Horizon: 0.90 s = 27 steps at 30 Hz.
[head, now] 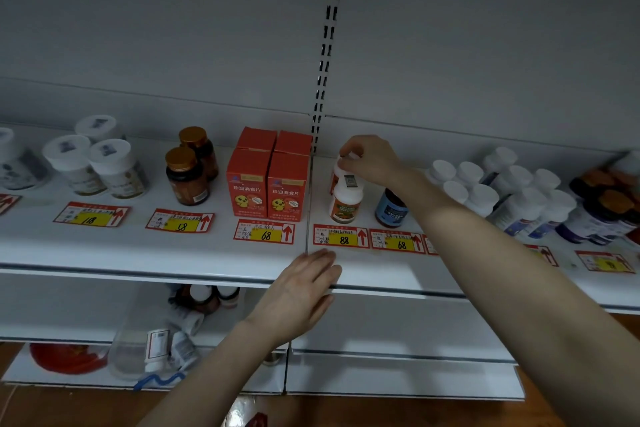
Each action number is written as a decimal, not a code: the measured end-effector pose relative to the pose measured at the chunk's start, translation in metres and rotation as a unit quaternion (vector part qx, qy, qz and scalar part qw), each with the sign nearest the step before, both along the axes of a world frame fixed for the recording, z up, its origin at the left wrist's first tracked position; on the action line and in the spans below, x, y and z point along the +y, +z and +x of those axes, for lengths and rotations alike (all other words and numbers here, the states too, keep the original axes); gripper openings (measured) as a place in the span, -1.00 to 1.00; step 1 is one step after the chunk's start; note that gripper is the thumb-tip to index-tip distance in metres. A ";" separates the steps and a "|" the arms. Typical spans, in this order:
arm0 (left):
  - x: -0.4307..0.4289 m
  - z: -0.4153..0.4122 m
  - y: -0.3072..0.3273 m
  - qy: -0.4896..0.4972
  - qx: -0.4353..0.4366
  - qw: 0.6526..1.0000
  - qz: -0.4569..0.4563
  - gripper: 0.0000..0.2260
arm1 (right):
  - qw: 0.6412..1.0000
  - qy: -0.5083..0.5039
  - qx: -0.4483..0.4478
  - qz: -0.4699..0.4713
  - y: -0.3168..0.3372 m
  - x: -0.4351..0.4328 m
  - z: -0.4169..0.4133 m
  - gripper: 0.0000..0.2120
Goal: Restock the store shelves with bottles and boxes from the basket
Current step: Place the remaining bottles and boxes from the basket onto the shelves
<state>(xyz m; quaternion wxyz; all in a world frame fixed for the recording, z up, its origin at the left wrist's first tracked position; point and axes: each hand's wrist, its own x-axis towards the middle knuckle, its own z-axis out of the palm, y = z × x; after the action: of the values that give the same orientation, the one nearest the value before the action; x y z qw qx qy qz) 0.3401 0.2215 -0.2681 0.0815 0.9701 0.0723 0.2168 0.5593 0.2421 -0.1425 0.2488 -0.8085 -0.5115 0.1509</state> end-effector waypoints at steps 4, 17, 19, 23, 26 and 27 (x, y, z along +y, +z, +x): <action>0.000 -0.001 0.002 -0.007 0.006 1.000 0.000 -0.71 | 1.000 0.002 -0.006 0.004 0.000 -0.001 0.000 -0.77; -0.030 -0.040 0.034 0.004 -0.094 0.995 0.034 -0.77 | 0.977 0.046 -0.096 0.185 0.015 -0.045 -0.088 -0.80; -0.026 -0.063 0.032 0.001 -0.097 0.995 0.030 -0.79 | 0.972 0.050 -0.101 0.206 0.008 -0.049 -0.117 -0.84; -0.006 -0.125 0.021 0.001 -0.066 0.997 0.027 -0.81 | 0.977 0.038 -0.102 0.185 -0.016 -0.046 -0.170 -0.84; 0.012 -0.180 0.009 -0.014 -0.042 0.999 0.009 -0.83 | 0.977 0.000 -0.098 0.187 -0.037 -0.042 -0.213 -0.82; 0.018 -0.199 0.005 -0.017 -0.037 0.999 0.002 -0.83 | 0.978 -0.013 -0.094 0.186 -0.044 -0.042 -0.231 -0.82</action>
<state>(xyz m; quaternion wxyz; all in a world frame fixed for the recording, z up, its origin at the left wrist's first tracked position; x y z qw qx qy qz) 0.1413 0.2400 -0.2632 0.0861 0.9626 0.0521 0.2514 0.3287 0.2002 -0.1867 0.3478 -0.7654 -0.5408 -0.0264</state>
